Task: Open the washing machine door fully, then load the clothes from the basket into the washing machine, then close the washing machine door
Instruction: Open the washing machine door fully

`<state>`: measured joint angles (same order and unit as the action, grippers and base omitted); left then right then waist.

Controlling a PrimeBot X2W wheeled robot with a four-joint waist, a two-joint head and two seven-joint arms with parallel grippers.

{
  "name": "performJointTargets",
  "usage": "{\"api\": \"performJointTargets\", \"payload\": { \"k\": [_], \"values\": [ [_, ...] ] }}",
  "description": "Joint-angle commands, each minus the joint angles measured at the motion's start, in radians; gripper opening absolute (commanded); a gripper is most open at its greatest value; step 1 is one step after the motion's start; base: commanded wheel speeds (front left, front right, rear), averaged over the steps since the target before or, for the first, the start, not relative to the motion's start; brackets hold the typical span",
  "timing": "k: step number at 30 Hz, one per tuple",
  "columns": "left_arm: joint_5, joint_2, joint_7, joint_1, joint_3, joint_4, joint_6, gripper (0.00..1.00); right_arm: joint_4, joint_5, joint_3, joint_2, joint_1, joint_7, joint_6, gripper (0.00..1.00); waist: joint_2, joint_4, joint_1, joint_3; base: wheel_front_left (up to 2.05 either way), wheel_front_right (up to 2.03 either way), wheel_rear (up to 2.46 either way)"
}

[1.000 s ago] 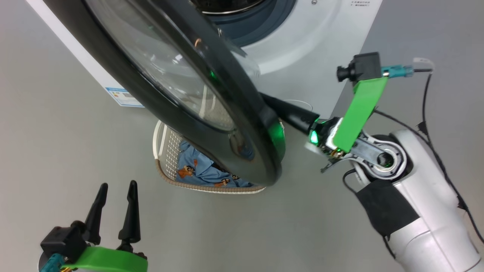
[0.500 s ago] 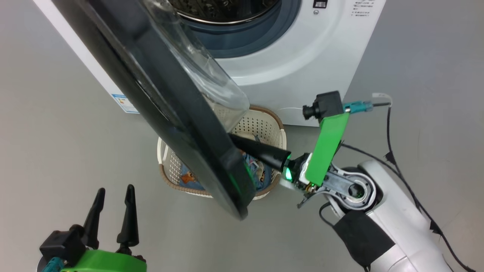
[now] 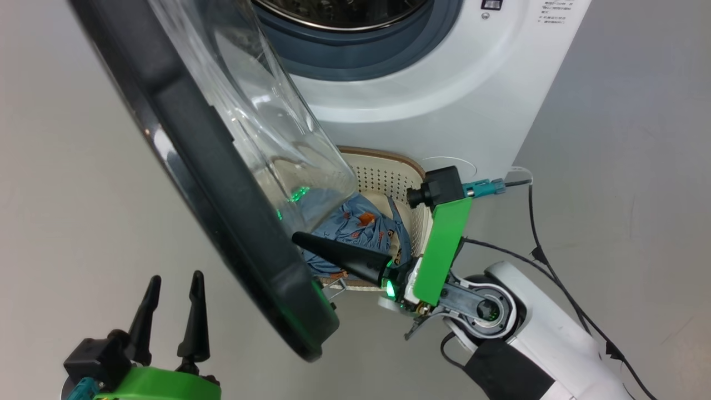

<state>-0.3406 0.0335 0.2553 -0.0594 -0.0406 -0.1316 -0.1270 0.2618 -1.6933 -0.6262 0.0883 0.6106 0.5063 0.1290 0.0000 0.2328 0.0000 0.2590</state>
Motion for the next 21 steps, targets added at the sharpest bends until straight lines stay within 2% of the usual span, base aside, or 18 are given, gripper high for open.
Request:
{"api": "performJointTargets", "payload": {
  "k": [1, 14, 21],
  "values": [
    [-0.009, 0.017, 0.006, -0.004, 0.029, 0.026, 0.008, 1.00, -0.032, -0.015, -0.038, -0.038, -0.013, -0.014, 0.002, 0.00, 0.0000, 0.005, 0.0000, 0.000, 0.00, 0.00, 0.00],
    [-0.026, 0.017, 0.006, -0.005, 0.009, 0.023, 0.016, 1.00, -0.025, -0.089, -0.171, -0.038, 0.012, -0.123, 0.002, 0.00, 0.0000, 0.016, 0.0000, -0.017, 0.00, 0.00, 0.00],
    [-0.022, 0.017, 0.006, 0.005, 0.017, 0.016, 0.016, 1.00, -0.011, -0.097, -0.190, -0.038, 0.007, -0.164, 0.002, 0.00, 0.0000, 0.009, 0.0000, -0.046, 0.00, 0.00, 0.00]
  ]
}}
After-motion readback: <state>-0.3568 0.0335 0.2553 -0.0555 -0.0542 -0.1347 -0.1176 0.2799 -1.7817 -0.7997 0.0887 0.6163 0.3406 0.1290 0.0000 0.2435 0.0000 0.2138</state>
